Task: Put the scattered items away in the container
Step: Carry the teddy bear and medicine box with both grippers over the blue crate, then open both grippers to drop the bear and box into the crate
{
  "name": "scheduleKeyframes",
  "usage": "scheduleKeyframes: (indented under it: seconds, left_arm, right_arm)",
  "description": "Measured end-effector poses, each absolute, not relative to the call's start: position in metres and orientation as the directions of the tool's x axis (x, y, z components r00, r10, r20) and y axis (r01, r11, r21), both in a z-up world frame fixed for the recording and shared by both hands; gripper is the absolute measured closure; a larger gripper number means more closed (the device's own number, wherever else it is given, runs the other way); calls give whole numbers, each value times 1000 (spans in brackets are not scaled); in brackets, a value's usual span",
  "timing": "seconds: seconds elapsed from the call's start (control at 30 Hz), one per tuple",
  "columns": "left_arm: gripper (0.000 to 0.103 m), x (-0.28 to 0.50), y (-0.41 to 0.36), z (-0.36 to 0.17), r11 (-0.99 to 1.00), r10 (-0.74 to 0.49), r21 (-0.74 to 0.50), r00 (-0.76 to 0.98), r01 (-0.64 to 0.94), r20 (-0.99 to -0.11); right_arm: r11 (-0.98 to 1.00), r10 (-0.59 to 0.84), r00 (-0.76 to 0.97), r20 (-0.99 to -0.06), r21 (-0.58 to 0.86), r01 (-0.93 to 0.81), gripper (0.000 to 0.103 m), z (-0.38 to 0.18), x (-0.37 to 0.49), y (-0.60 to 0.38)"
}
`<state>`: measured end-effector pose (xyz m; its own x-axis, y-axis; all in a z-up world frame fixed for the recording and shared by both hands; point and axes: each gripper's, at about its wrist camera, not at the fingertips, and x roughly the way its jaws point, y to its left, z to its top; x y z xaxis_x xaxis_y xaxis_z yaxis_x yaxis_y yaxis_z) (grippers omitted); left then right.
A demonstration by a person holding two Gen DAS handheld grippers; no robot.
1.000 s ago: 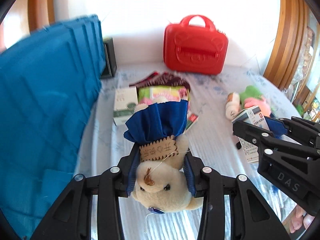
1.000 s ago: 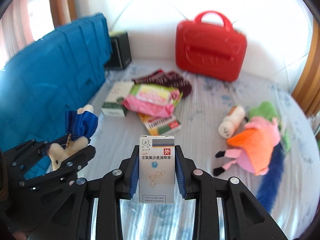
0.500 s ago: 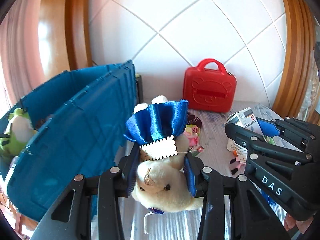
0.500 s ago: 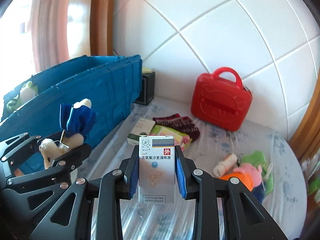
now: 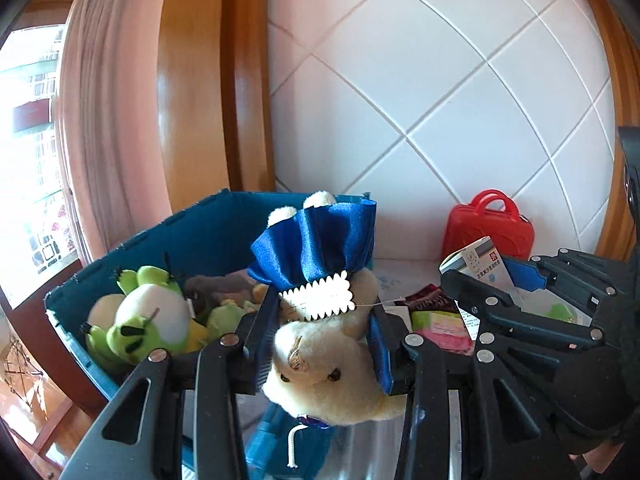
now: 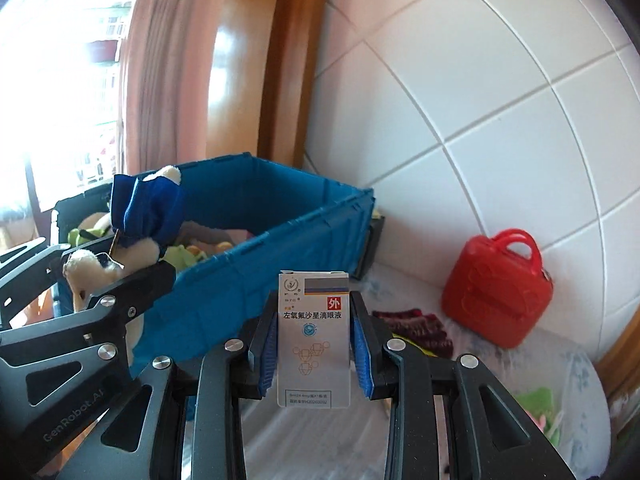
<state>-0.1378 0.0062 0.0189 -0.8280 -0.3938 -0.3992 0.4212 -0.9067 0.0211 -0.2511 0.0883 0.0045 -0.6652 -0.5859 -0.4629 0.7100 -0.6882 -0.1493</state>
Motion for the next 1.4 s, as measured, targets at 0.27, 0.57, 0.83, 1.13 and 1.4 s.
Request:
scheduleKeyframes:
  seconds: [0.27,0.57,0.83,1.13,1.4]
  left_arm:
    - [63,-129,-142,11,-875,-435,58,-730,480,-527]
    - [60,-150,-224,-33,-916,-330,59,-661,397,-674]
    - [52,-158,-218,-37,-952,-261,57,-706,300,-659]
    - [31,-149,-216,-35,-960,-251,68,-730,270,-636]
    - [24,-129,-217,-20,-959,-255,52,-769,279,-586]
  right_arm:
    - [-599,-653,-519,-551,-44,800,72,12,-249,-42]
    - [-597,-496,-464,-734,-100,796,74,-28,-241,-139]
    - [-618,-370,-453,-811,-149,772,74,-52,-248,-125]
    - [-627,-357,-472,-806,-167,761,63,-53,-239,-125]
    - [-658,-378,-515,-770,-168,734,35,-38,-228,-111]
